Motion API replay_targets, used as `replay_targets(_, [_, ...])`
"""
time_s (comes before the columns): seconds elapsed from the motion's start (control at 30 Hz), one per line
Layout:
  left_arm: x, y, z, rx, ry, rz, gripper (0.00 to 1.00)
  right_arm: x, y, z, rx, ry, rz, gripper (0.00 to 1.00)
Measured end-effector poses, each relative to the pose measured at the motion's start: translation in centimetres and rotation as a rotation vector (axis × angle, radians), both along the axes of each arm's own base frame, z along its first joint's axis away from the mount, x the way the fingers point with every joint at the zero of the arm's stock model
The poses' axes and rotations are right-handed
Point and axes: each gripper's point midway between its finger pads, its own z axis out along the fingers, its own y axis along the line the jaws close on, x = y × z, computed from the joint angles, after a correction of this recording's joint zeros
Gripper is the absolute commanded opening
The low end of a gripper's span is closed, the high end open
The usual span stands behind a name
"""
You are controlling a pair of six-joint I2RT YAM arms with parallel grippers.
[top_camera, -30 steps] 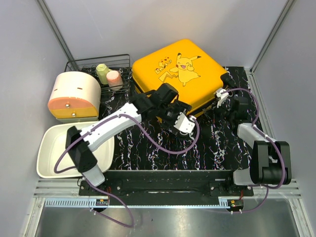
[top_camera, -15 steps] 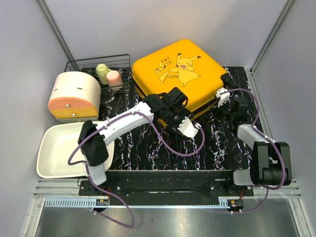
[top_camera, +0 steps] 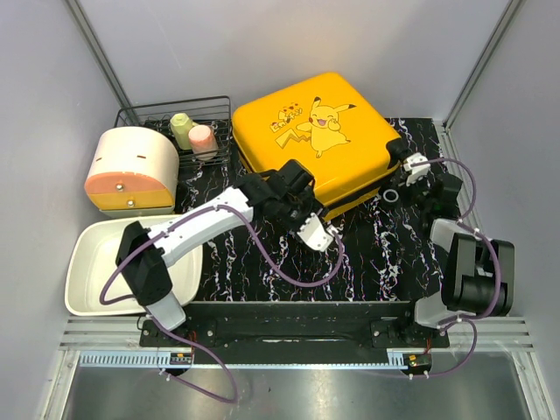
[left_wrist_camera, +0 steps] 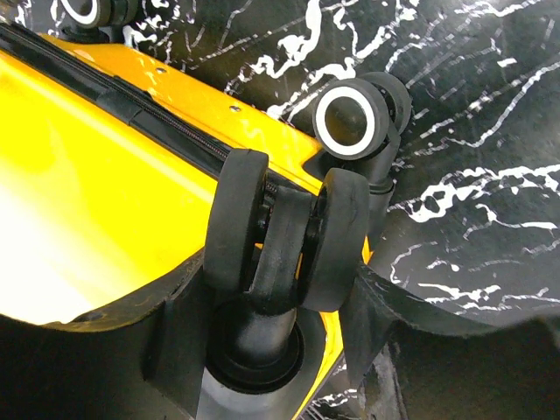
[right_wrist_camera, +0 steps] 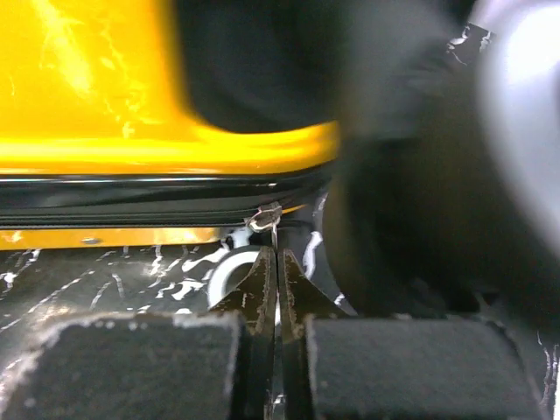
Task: Open, take out, and arrange the luggage
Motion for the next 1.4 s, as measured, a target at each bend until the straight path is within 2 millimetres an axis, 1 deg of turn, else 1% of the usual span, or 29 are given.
replay_targets(0.03, [-0.1,0.7,0.0,0.006,0.002,-0.003,0.0,0.2,-0.6,0.0,0.006,-0.007,-0.003,0.0])
replay_targets(0.13, [-0.1,1.4,0.0,-0.002,-0.005,-0.014,0.0,0.6,-2.0,0.3,0.043,-0.031,0.018,0.0])
replay_targets(0.23, [-0.1,1.5,0.0,-0.017,-0.015,-0.039,0.0,1.0,-2.6,0.3,0.11,-0.038,0.071,0.0])
replay_targets(0.3, [-0.1,1.5,0.0,-0.027,-0.018,-0.052,0.0,1.6,-3.1,0.3,0.16,-0.037,0.105,0.0])
replay_targets(0.43, [-0.1,1.5,0.0,-0.038,-0.031,-0.075,0.0,2.8,-3.3,0.4,0.256,-0.031,0.175,0.0])
replay_targets(0.53, [0.0,2.0,0.0,-0.037,-0.043,-0.084,0.0,4.5,-3.6,0.6,0.32,-0.027,0.213,0.0])
replay_targets(0.6, [-0.1,2.2,-0.1,-0.034,-0.045,-0.099,0.0,6.3,-3.6,1.0,0.348,-0.036,0.243,0.0])
replay_targets(0.77, [-0.1,2.2,0.0,-0.034,-0.069,-0.144,0.0,9.3,-3.6,1.4,0.413,-0.026,0.311,0.0])
replay_targets(0.87, [-0.1,2.1,0.0,-0.04,-0.074,-0.167,0.0,10.8,-3.2,1.3,0.45,-0.008,0.358,0.0])
replay_targets(0.97, [-0.1,2.1,0.1,-0.044,-0.079,-0.188,0.0,12.7,-2.3,1.2,0.464,-0.003,0.398,0.0])
replay_targets(1.17, [-0.2,2.0,0.1,-0.048,-0.079,-0.22,0.0,16.1,-0.1,1.2,0.457,-0.024,0.459,0.0])
replay_targets(1.4, [-0.4,1.8,0.0,-0.053,-0.049,-0.25,0.0,21.3,3.0,1.1,0.458,-0.068,0.51,0.0])
